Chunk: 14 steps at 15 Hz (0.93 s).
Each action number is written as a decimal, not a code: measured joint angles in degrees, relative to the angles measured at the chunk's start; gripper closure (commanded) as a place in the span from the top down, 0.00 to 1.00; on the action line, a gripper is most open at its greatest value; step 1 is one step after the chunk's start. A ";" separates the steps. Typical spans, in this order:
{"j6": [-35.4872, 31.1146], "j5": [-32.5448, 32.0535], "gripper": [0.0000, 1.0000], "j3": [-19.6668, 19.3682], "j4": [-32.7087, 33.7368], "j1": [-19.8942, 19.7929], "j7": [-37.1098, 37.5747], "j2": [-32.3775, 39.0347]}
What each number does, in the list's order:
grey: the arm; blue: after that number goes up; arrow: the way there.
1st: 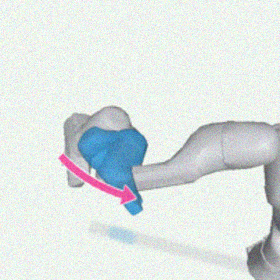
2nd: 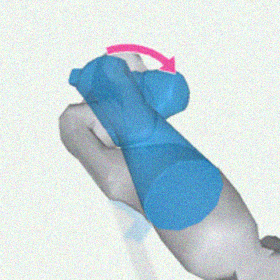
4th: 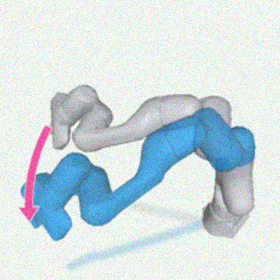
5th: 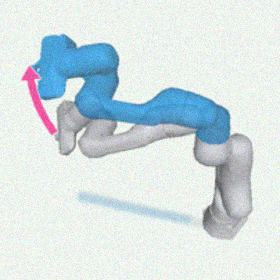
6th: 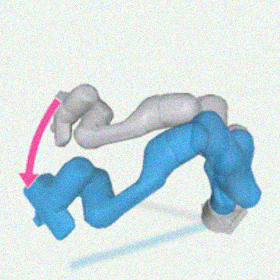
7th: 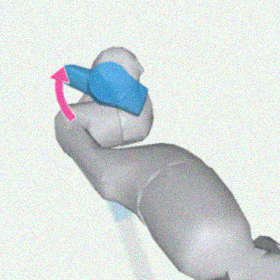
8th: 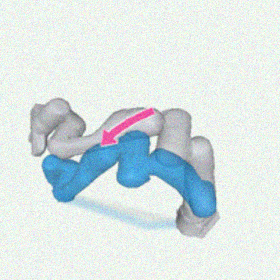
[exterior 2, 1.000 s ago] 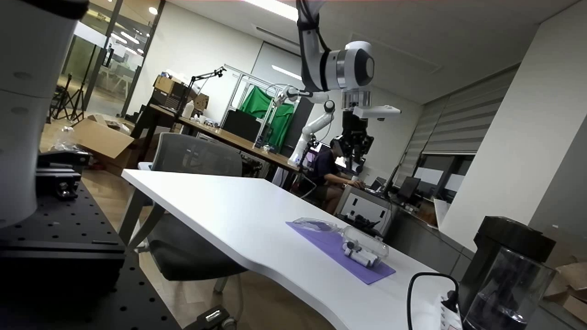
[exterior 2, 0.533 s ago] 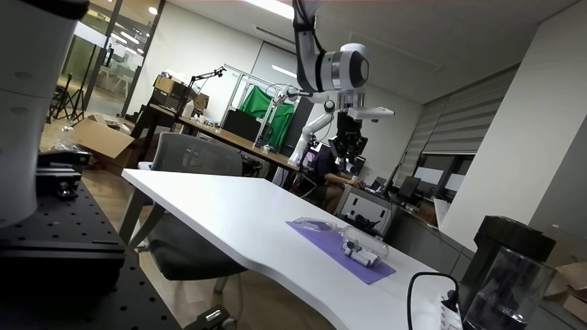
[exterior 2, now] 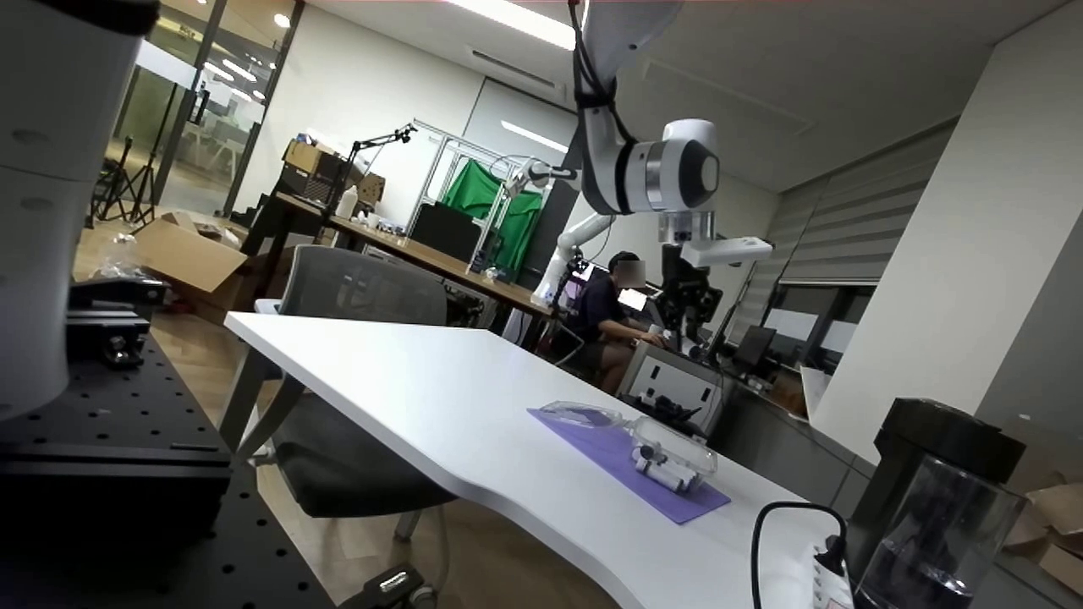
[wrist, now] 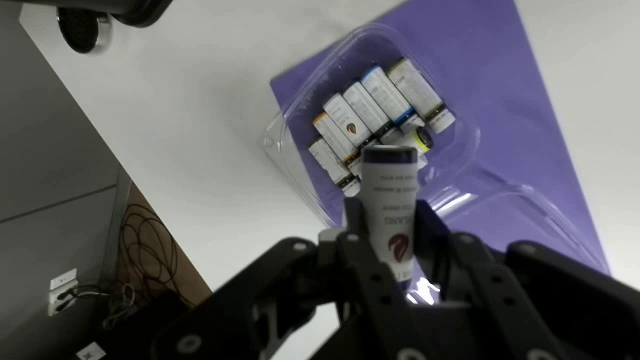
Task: Take the bottle from table and put it in the bowl
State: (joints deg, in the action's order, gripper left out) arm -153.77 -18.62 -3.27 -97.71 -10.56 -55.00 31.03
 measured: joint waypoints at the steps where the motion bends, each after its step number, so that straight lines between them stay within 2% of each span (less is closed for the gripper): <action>1: -0.68 0.75 0.07 0.06 2.03 -1.08 -0.38 2.15; 6: -2.21 3.24 0.07 1.16 11.48 -4.17 -1.11 12.12; 14: -3.94 5.30 0.07 3.20 23.61 -5.58 -1.24 24.38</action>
State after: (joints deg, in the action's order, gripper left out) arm -157.71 -13.33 -0.07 -74.10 -16.14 -56.24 55.41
